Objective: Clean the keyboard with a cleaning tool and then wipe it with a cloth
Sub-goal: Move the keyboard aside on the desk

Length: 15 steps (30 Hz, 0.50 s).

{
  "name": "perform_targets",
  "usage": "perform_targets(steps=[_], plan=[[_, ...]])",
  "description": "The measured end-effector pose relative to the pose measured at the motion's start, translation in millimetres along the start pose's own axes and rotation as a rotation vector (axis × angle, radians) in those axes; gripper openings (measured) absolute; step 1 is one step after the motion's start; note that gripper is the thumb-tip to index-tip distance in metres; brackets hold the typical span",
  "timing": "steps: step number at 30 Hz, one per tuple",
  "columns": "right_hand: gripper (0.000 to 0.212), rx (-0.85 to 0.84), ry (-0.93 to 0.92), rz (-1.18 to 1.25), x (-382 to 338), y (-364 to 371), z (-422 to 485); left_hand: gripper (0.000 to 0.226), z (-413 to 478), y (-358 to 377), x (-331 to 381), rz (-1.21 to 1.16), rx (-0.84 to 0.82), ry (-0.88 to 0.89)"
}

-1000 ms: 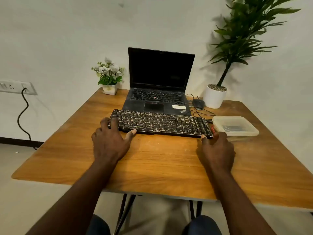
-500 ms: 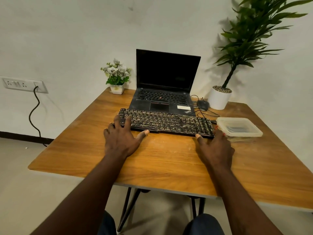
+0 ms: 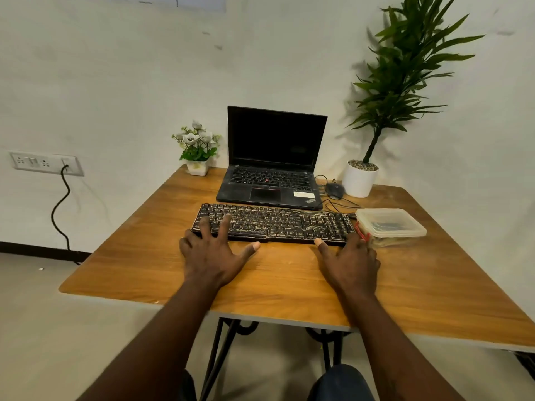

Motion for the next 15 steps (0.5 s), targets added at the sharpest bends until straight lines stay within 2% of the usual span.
perform_targets(steps=[7, 15], plan=[[0.089, 0.018, 0.041, 0.017, 12, -9, -30, 0.110, -37, -2, 2, -0.091, -0.004, -0.036], [0.078, 0.064, 0.053, 0.147, 33, -25, -62, 0.114, -66, -9, 4, -0.087, -0.041, -0.162]])
Point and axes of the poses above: each hand's wrist, its own z-axis towards the middle knuckle, its own y-axis out of the palm, x = y × z, the point moved 6 cm from there along z, towards the middle knuckle, and after that the axes turned 7 degrees about -x, right-handed, at the moved point
